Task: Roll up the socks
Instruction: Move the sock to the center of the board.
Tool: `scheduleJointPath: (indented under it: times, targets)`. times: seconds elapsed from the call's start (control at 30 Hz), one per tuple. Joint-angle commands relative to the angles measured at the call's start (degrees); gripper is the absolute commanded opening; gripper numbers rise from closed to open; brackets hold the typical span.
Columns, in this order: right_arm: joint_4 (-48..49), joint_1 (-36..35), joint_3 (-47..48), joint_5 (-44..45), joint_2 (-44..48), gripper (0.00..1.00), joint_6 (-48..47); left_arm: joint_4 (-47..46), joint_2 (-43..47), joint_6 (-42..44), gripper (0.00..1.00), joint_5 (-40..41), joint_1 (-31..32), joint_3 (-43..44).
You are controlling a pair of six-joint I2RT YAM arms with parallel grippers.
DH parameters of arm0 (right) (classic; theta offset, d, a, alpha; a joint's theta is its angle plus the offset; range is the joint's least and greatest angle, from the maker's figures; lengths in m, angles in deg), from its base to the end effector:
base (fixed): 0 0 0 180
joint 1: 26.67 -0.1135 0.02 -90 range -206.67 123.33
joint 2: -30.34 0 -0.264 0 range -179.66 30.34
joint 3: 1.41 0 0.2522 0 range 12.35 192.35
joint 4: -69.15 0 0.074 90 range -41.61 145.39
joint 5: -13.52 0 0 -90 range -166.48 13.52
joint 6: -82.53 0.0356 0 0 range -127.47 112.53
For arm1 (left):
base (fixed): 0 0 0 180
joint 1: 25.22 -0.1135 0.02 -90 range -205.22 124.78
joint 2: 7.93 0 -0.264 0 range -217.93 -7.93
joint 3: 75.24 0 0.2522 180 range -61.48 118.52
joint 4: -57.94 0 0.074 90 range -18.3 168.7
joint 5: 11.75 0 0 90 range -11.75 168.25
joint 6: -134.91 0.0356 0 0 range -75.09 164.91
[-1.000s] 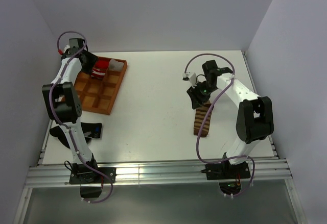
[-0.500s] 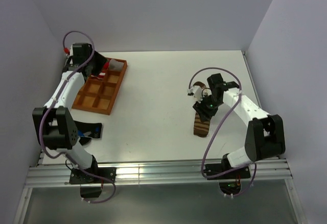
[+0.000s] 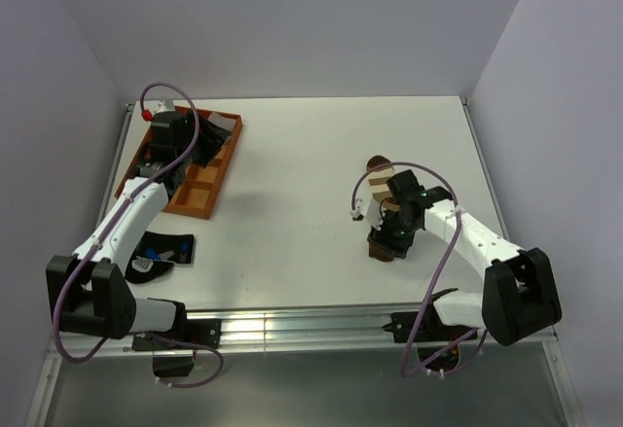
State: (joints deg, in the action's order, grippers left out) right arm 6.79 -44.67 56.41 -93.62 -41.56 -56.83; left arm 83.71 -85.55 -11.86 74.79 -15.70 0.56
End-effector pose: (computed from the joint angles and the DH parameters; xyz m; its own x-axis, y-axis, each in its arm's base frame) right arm 0.1945 0.0742 0.1981 -0.3282 -0.8691 -0.3701 -0.9367 0.3501 0.0087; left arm 0.3079 -0.0538 0.3126 -0.4325 -0.7741 -0.4623 -0.2627 0.5987 -0.7567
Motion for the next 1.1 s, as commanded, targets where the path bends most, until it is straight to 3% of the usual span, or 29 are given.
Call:
scheduleJointPath:
  times: [0.0, 0.7, 1.07]
  targets:
    - [4.64, -3.26, -1.42, 2.82, -0.43, 0.58, -0.82, -3.84, 5.1, -0.62, 0.6, 0.74, 0.59, -1.31]
    - [8.26, -11.62, -3.71, 8.54, -7.81, 0.58, 2.16, -3.83, 4.59, 0.35, 0.6, -0.75, 0.59, -1.75]
    - [10.8, -13.2, 2.35, 10.9, -16.78, 0.48, 4.97, -2.7, 2.83, 1.31, 0.6, -0.49, 0.59, 0.1]
